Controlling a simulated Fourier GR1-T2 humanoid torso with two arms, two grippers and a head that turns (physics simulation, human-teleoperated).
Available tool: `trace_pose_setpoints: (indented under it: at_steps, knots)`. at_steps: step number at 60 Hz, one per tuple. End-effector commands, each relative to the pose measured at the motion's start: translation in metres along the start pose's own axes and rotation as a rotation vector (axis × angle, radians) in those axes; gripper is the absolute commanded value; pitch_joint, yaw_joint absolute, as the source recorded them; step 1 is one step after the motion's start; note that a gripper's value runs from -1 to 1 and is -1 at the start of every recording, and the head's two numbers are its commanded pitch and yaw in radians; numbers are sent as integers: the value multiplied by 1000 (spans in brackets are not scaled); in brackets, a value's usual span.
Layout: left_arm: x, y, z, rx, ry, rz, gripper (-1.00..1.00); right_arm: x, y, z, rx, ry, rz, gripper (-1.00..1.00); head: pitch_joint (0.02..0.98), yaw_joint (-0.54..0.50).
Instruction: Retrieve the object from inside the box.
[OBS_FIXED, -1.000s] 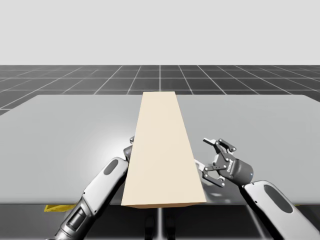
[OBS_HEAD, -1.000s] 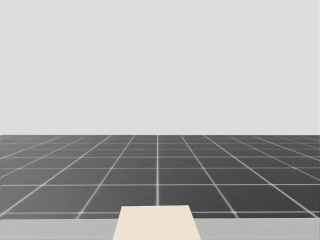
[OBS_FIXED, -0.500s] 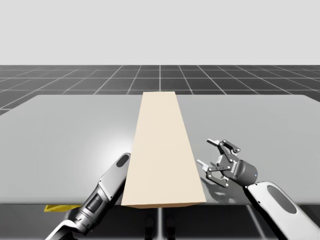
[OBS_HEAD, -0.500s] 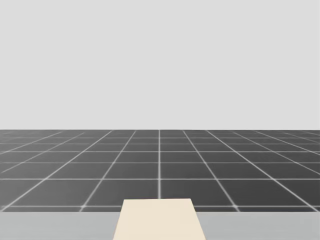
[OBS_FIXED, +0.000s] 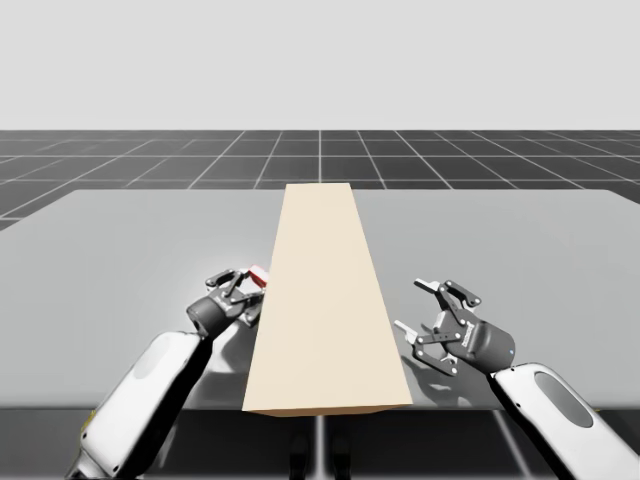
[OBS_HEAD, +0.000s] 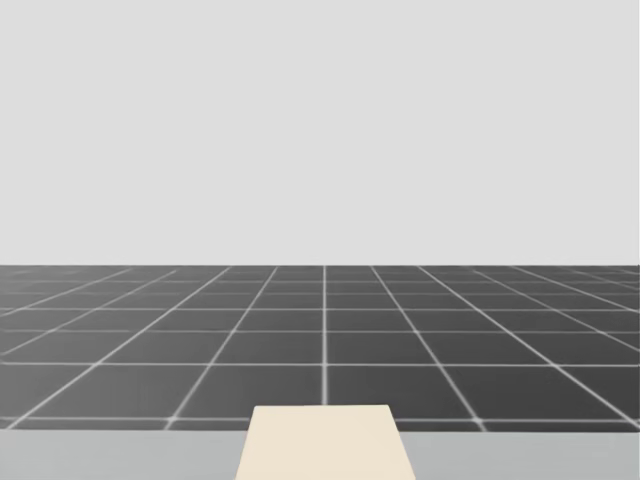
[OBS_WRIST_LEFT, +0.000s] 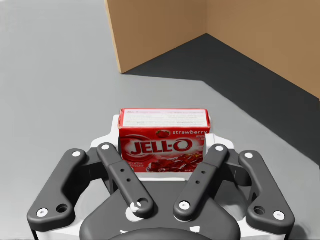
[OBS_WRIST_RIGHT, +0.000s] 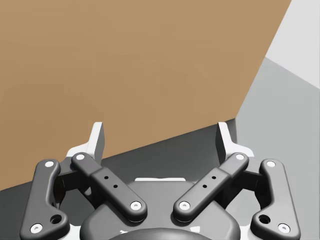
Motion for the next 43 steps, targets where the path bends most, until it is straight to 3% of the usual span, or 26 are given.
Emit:
trace_pose_setpoints:
  at_steps: [1,12,29,43]
  knots:
    - [29,24,32,-42,-45,-59,1000,-1,0,1,1,2,1,-1000,85,14]
    - [63,43,42,8,-97,-81,1000,-1,0,1,1,1,3,-1000,73,9]
    - [142,75,31,54,-159,-136,1000,-1,2,2,14,10,1,-1000,60,7]
    - [207,82,12,73,-222,-164,1000,-2,1,3,41,30,-23,-1000,60,5]
